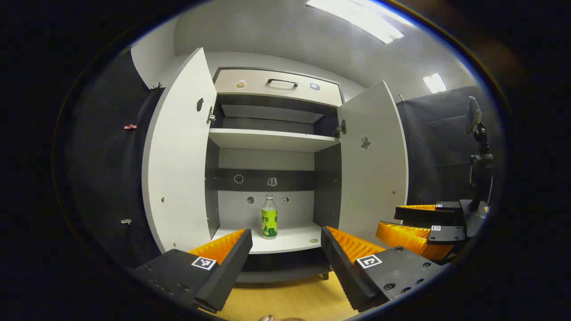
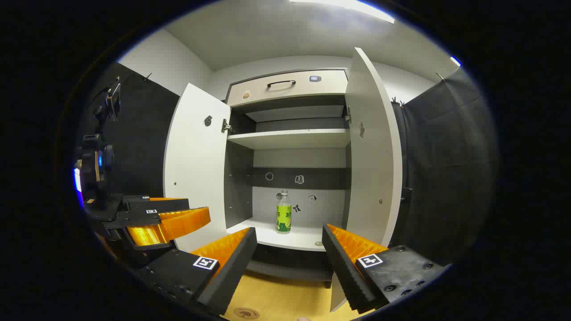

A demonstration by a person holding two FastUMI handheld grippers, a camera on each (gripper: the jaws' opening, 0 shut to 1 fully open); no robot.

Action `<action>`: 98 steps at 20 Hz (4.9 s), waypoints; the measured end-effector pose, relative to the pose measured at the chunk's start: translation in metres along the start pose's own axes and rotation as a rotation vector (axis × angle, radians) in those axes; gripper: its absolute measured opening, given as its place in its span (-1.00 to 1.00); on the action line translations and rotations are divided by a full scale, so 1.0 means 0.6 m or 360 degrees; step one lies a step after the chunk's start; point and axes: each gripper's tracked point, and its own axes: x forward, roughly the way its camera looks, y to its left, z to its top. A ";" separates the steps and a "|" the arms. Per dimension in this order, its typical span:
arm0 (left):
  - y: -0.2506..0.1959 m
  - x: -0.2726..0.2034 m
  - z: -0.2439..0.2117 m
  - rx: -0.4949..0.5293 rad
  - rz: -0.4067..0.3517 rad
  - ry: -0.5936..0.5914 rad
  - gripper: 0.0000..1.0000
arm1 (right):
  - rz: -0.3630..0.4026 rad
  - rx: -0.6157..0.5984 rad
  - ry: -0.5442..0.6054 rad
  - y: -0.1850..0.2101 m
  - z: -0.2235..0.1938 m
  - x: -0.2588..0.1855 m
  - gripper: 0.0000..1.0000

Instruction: Grasp the bottle in the cabinet with the left hand and place it on the coaster, then close the right door with the right hand and the left door with the left hand.

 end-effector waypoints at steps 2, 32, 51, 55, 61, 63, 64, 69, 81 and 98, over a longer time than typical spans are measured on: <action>0.008 0.003 -0.002 0.0003 0.0008 0.0003 0.96 | -0.0001 0.0006 0.0000 0.003 -0.002 0.007 0.95; 0.035 0.134 -0.033 0.0050 -0.0226 0.0000 0.96 | -0.0210 0.0007 0.0019 0.003 -0.019 0.036 0.95; 0.083 0.583 -0.158 0.0113 0.0021 0.0013 0.91 | 0.0154 0.0089 0.0140 -0.055 -0.117 0.226 0.96; 0.100 0.622 -0.173 0.0152 0.0078 0.0015 0.92 | 0.0212 0.0068 0.0157 -0.052 -0.130 0.247 0.95; 0.112 0.663 -0.196 0.0147 0.0105 0.0042 0.90 | 0.0257 0.0079 0.0186 -0.051 -0.145 0.264 0.96; 0.117 0.674 -0.200 0.0125 0.0110 0.0037 0.90 | 0.0261 0.0074 0.0192 -0.051 -0.150 0.268 0.96; 0.118 0.678 -0.202 0.0117 0.0113 0.0041 0.90 | 0.0263 0.0070 0.0200 -0.051 -0.153 0.269 0.96; 0.128 0.694 -0.207 0.0141 0.0139 0.0040 0.84 | 0.0266 0.0061 0.0207 -0.053 -0.159 0.271 0.96; 0.098 0.564 -0.126 0.0158 -0.0010 -0.0039 0.55 | 0.0193 0.0170 0.0129 -0.043 -0.126 0.252 0.96; 0.056 0.168 -0.192 -0.0039 -0.0224 -0.0039 0.56 | -0.0184 -0.0054 0.0025 -0.011 -0.103 0.075 0.95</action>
